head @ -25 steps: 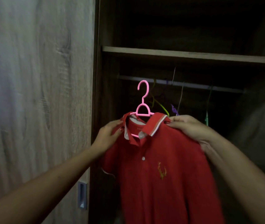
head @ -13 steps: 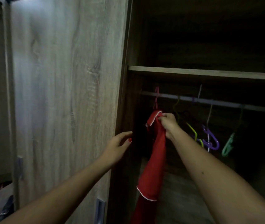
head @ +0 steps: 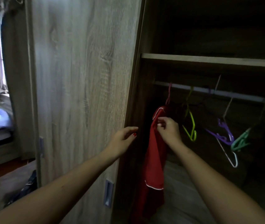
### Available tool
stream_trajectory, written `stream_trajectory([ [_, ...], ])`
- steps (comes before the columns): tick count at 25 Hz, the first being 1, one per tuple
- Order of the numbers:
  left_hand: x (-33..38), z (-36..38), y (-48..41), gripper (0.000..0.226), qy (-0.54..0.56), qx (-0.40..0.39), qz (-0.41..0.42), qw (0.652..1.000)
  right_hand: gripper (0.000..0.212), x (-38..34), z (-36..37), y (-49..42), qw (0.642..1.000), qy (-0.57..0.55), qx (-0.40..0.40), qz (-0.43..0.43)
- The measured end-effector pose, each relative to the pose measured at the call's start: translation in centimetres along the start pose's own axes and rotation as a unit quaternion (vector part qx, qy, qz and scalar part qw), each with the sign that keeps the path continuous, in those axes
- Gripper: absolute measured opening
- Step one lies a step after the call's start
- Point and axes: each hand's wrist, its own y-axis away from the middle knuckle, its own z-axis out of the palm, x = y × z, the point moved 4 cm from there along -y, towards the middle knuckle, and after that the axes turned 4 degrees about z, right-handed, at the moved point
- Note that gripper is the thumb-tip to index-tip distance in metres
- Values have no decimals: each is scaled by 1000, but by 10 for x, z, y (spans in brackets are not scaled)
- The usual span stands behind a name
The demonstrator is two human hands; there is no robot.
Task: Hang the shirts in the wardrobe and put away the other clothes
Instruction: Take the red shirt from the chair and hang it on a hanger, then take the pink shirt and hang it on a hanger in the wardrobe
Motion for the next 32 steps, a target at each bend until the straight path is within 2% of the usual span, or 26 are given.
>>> stream_trajectory([
  [4, -11, -13, 23, 29, 62, 28, -32, 997, 23, -33, 5, 48, 990, -43, -5, -137],
  [6, -27, -32, 46, 27, 94, 51, -73, 992, 20, -54, 21, 72, 982, -66, -37, -174],
  [13, -112, -179, 135, 24, 111, 161, -179, 964, 19, -135, 168, 136, 947, -136, -234, -175],
  [16, -148, -278, 180, 21, 20, 221, -205, 953, 18, -182, 254, 161, 920, -142, -323, -172],
  [19, -188, -395, 231, 20, -171, 276, -224, 919, 16, -235, 354, 190, 884, -131, -402, -198],
  [23, -265, -523, 304, 17, -325, 361, -323, 812, 10, -292, 471, 230, 869, -96, -454, -172],
  [25, -298, -559, 324, 32, -383, 323, -404, 765, 9, -309, 516, 249, 860, -76, -482, -152],
  [26, -310, -567, 328, 42, -395, 290, -438, 753, 9, -316, 533, 257, 857, -72, -490, -143],
  [28, -322, -567, 328, 45, -391, 262, -457, 755, 11, -322, 559, 270, 849, -69, -511, -118],
  [32, -323, -564, 329, 33, -409, 326, -364, 771, 10, -329, 581, 281, 841, -55, -530, -97],
])
